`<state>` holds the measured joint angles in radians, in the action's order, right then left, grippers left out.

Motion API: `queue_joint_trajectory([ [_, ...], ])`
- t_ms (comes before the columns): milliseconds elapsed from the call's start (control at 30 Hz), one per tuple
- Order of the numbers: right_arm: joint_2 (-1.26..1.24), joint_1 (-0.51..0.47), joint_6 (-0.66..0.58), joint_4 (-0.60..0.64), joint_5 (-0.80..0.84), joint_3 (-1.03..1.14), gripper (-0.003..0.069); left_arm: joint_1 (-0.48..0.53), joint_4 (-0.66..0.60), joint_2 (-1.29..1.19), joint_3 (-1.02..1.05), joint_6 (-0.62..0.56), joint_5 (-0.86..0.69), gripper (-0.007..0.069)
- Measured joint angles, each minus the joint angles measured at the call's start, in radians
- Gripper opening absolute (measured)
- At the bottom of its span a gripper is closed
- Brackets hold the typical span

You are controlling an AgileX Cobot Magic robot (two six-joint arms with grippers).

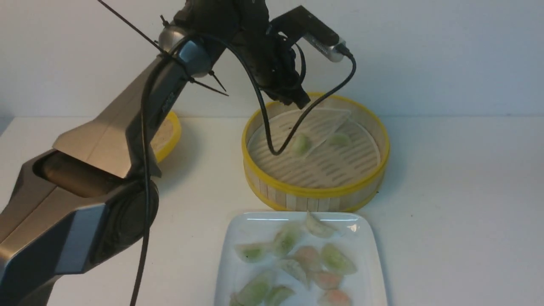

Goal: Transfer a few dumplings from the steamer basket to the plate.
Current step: Use the left arm to grab a dumpling from the steamer

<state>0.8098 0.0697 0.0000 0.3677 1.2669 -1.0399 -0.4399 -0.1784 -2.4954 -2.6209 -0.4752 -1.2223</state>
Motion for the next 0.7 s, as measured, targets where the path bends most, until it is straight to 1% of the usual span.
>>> queue_joint_trajectory([
  [100,0.0,0.0,0.0,0.0,0.0,0.0,-0.0015,0.0,-0.02,-0.049,0.006,0.043,0.046,0.0115],
  [133,0.0,0.0,0.0,0.0,0.0,0.0,-0.0015,0.0,-0.022,-0.078,0.007,0.064,0.064,0.0183],
  [167,0.0,0.0,0.0,0.0,0.0,0.0,-0.0015,0.0,-0.022,-0.081,0.007,0.066,0.066,0.0193],
  [233,0.0,0.0,0.0,0.0,0.0,0.0,-0.0015,0.0,-0.023,-0.114,0.007,0.081,0.077,0.0317],
  [267,0.0,0.0,0.0,0.0,0.0,0.0,-0.0015,0.0,-0.023,-0.125,0.008,0.081,0.078,0.0352],
  [300,0.0,0.0,0.0,0.0,0.0,0.0,-0.0015,0.0,-0.023,-0.125,0.008,0.081,0.078,0.036],
  [333,0.0,0.0,0.0,0.0,0.0,0.0,-0.0015,0.0,-0.023,-0.138,0.008,0.08,0.076,0.0407],
  [367,0.0,0.0,0.0,0.0,0.001,0.0,-0.0015,0.0,-0.024,-0.144,0.008,0.077,0.075,0.0429],
  [433,0.0,0.0,0.0,0.0,0.001,0.0,-0.0015,0.0,-0.024,-0.154,0.008,0.068,0.074,0.0448],
  [533,0.0,0.0,0.0,0.0,0.001,0.0,-0.0015,-0.001,-0.024,-0.171,0.008,0.055,0.073,0.0435],
  [633,0.0,0.0,0.0,0.0,0.001,0.0,-0.0015,-0.002,-0.025,-0.179,0.007,0.051,0.069,0.0367],
  [700,0.0,0.0,0.0,0.0,0.001,0.0,-0.0015,-0.002,-0.024,-0.179,0.007,0.052,0.062,0.0272],
])
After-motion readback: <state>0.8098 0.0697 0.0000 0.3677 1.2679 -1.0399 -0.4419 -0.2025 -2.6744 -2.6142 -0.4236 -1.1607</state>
